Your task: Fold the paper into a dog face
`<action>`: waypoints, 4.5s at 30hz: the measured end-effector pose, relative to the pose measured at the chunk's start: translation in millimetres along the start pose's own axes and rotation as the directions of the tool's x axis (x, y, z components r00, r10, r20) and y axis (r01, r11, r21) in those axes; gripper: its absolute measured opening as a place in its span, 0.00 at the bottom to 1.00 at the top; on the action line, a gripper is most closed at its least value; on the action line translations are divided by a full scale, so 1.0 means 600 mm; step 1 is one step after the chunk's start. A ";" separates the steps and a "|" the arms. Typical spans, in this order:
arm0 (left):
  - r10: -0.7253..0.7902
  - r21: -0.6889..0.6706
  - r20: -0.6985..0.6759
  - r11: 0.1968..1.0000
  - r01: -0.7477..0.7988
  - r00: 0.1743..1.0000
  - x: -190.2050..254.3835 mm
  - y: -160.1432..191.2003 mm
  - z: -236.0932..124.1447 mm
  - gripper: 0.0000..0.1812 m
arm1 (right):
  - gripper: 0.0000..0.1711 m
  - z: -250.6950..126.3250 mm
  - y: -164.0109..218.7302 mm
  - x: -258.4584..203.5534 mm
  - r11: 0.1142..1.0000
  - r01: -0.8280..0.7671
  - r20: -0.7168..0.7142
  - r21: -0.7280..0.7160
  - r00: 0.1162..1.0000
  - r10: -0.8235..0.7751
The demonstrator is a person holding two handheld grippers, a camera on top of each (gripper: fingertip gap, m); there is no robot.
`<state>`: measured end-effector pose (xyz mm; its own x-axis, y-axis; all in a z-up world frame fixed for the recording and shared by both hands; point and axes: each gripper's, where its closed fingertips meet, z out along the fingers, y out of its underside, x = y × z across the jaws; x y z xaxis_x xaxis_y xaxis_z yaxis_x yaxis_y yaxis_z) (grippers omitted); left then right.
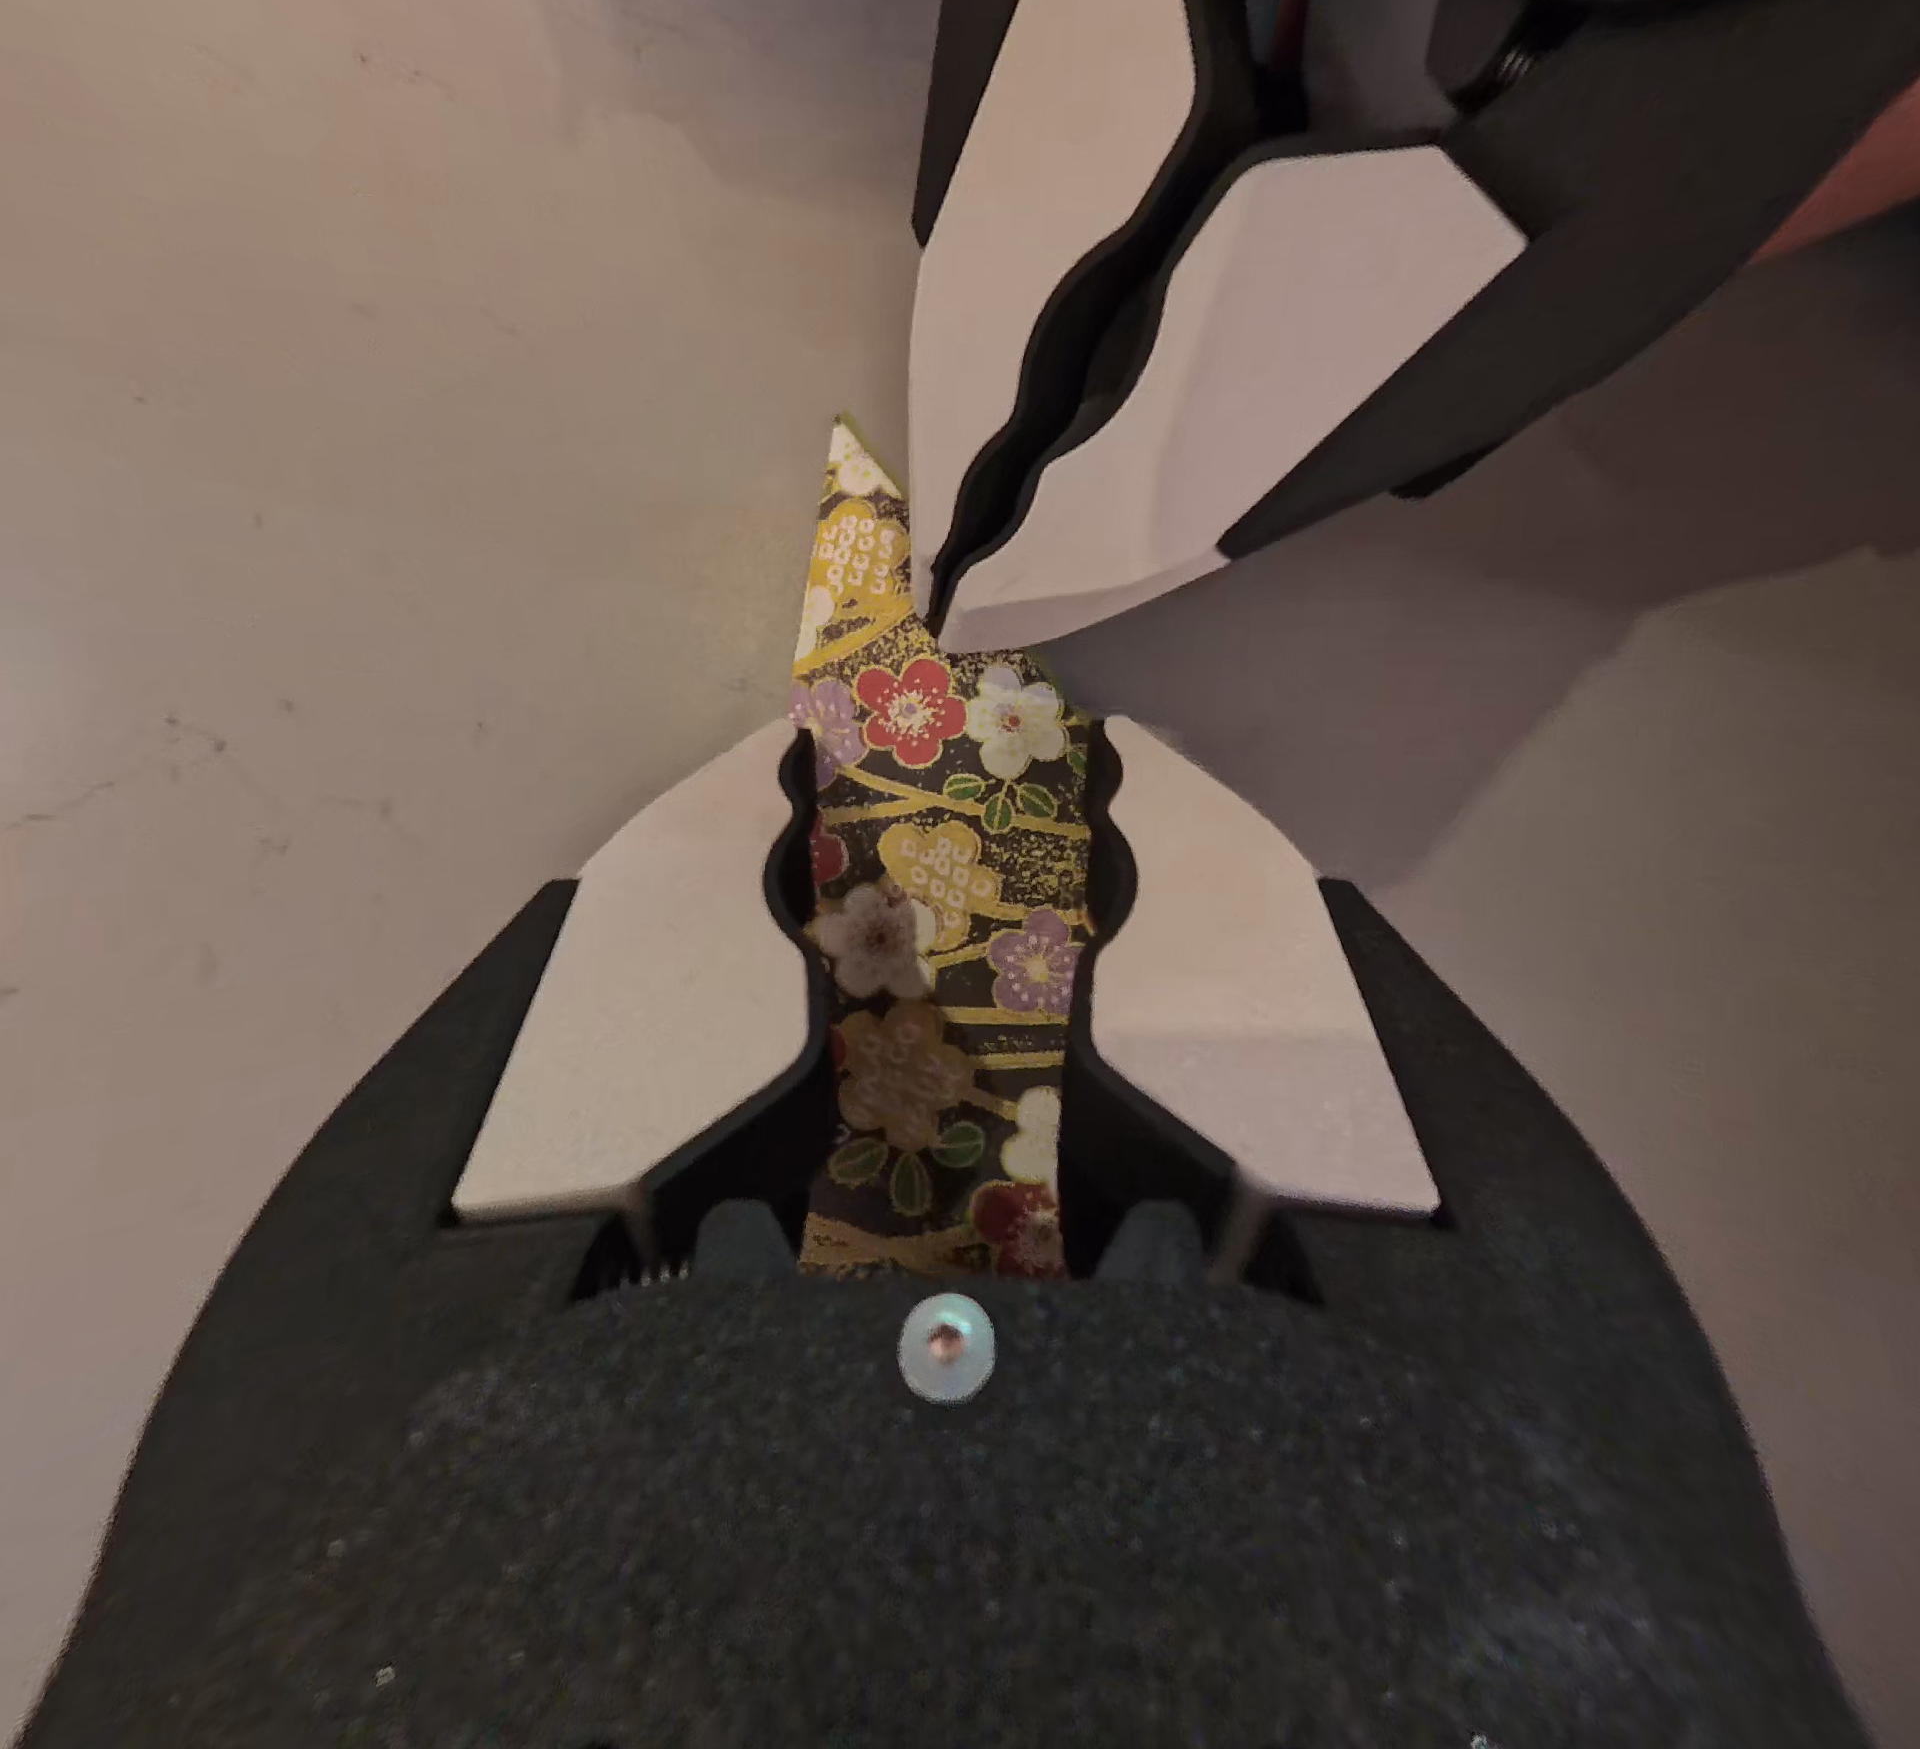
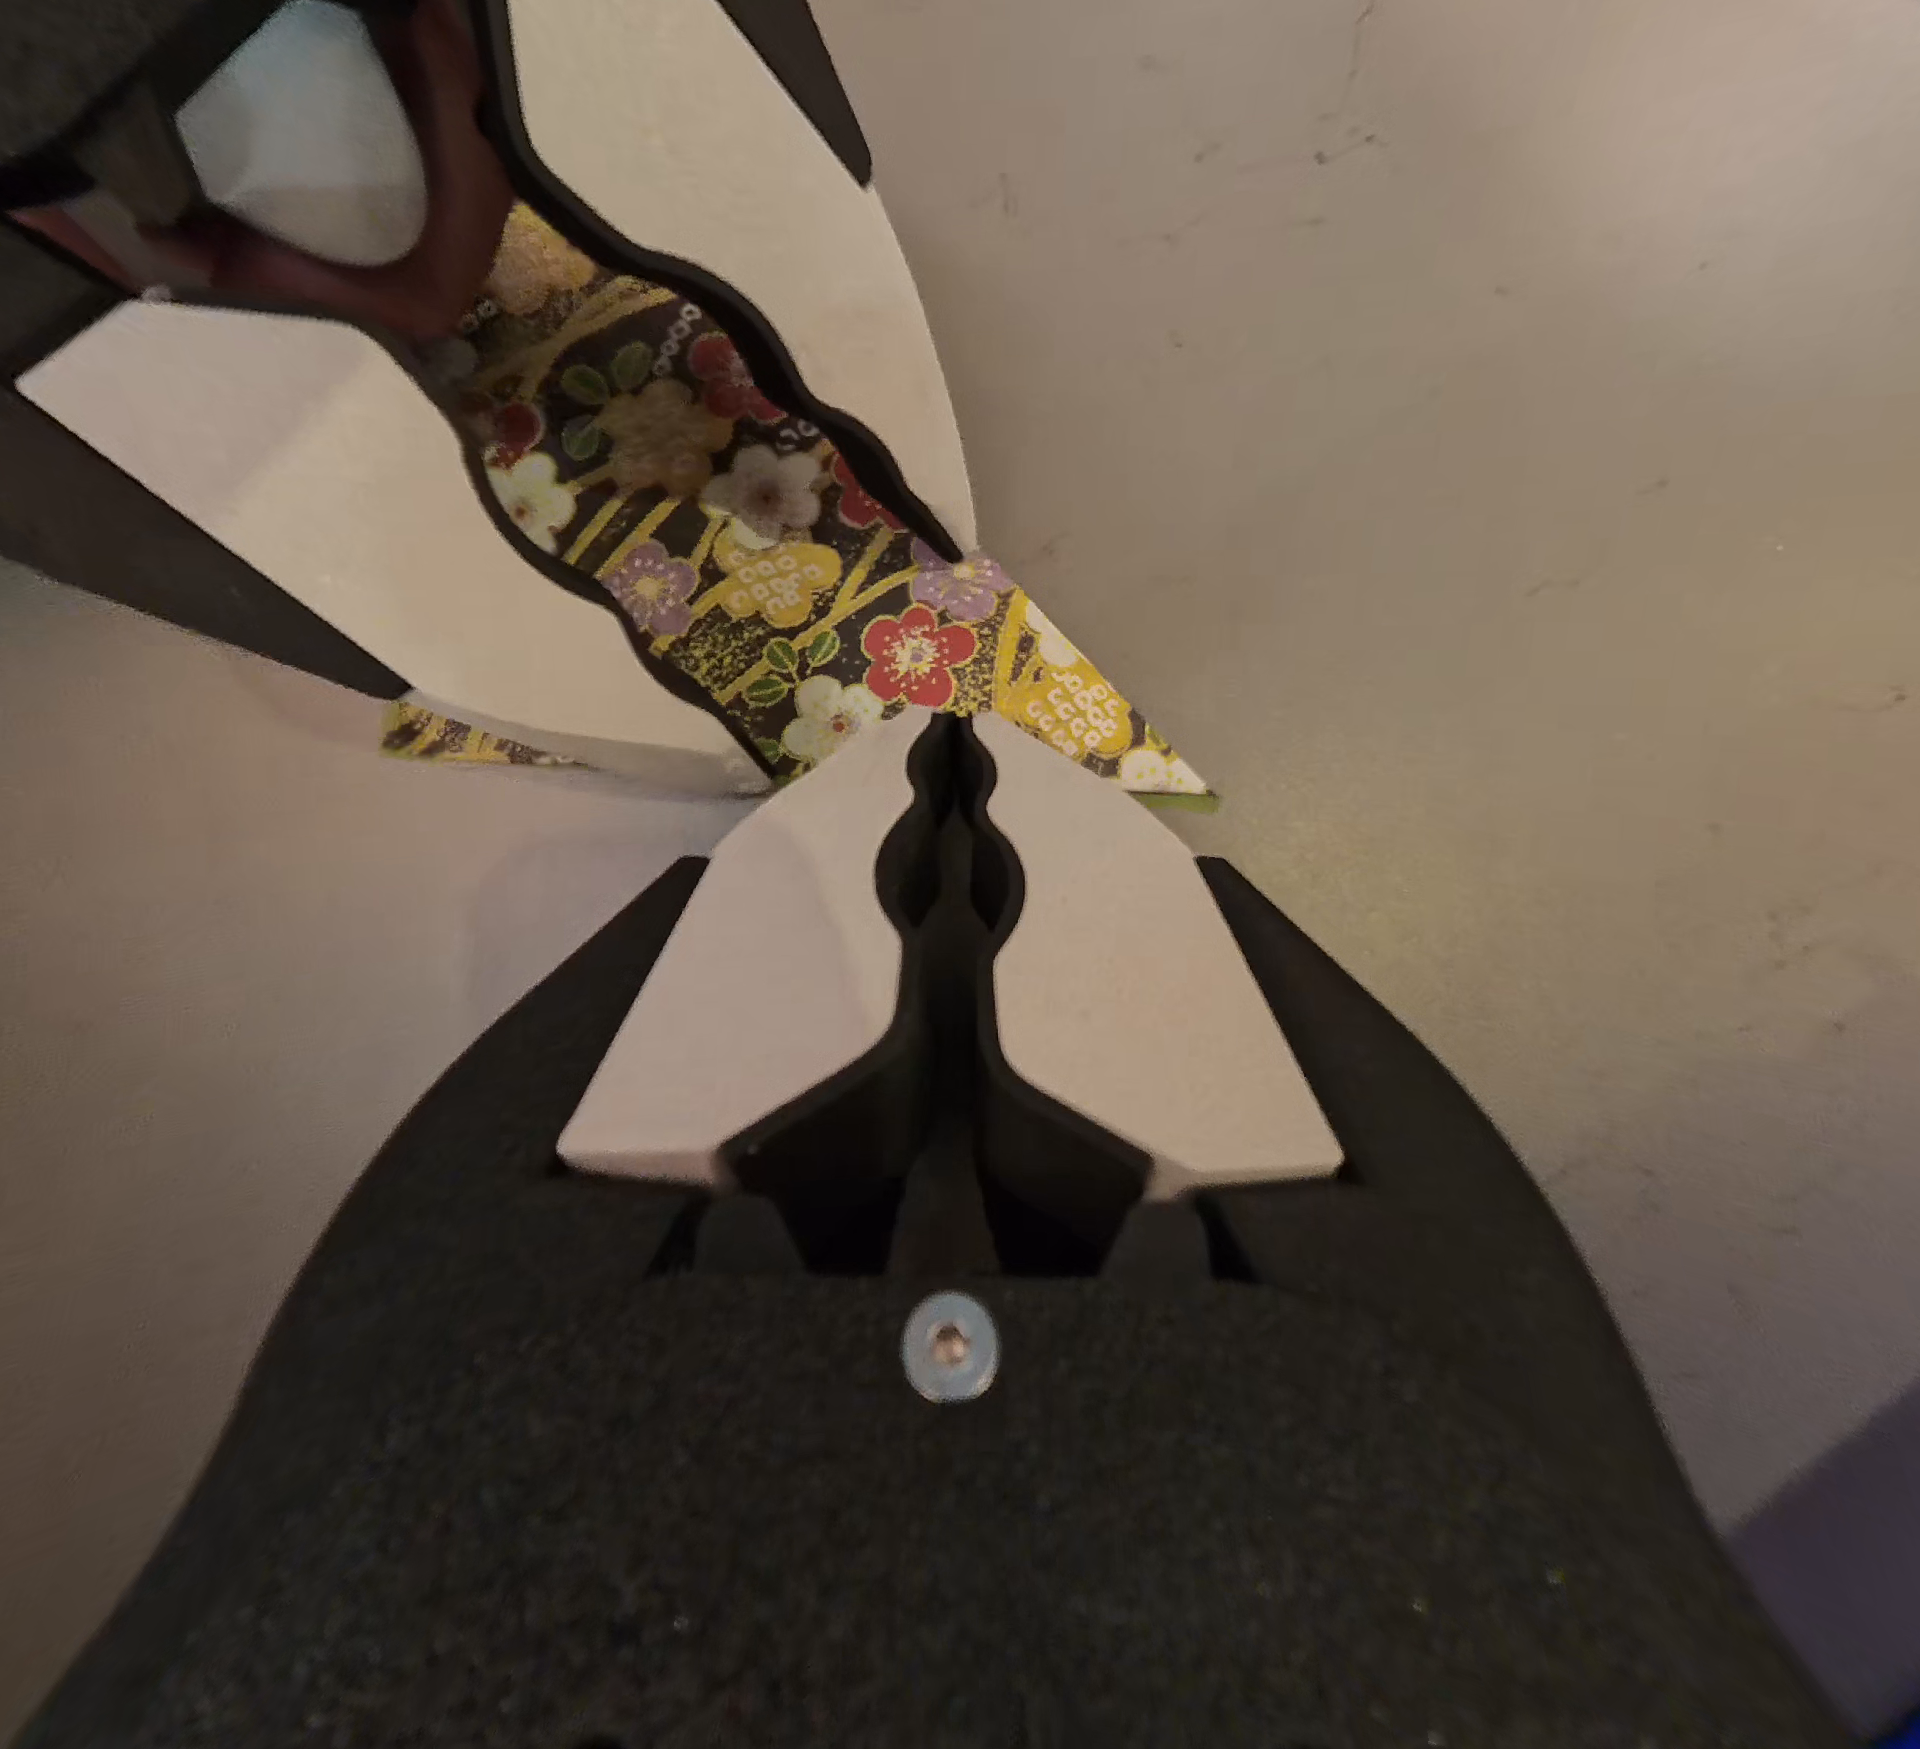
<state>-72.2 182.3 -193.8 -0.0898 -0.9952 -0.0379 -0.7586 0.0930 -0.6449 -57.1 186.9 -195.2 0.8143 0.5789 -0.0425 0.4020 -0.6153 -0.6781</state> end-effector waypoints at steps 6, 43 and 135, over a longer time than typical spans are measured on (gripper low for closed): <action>0.025 0.006 -0.021 1.000 -0.025 0.999 0.004 -0.009 -0.010 0.27 | 0.00 0.000 0.000 0.000 1.000 0.019 0.009 -0.013 1.000 -0.019; 0.096 -0.050 -0.072 0.994 -0.100 0.993 -0.007 -0.003 0.003 0.25 | 0.00 -0.001 0.001 -0.001 1.000 0.002 0.026 -0.006 1.000 -0.002; 0.049 -0.017 -0.088 0.999 -0.051 0.995 -0.012 -0.002 0.004 0.20 | 0.00 -0.030 -0.027 0.026 0.980 0.200 -0.136 0.022 0.971 -0.195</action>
<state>-69.2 189.4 -194.4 -0.1832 -0.9831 -0.0024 -0.7642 0.1439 -0.6287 -43.2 196.4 -171.7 0.7695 0.6093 0.1912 0.5475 -0.4754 -0.6886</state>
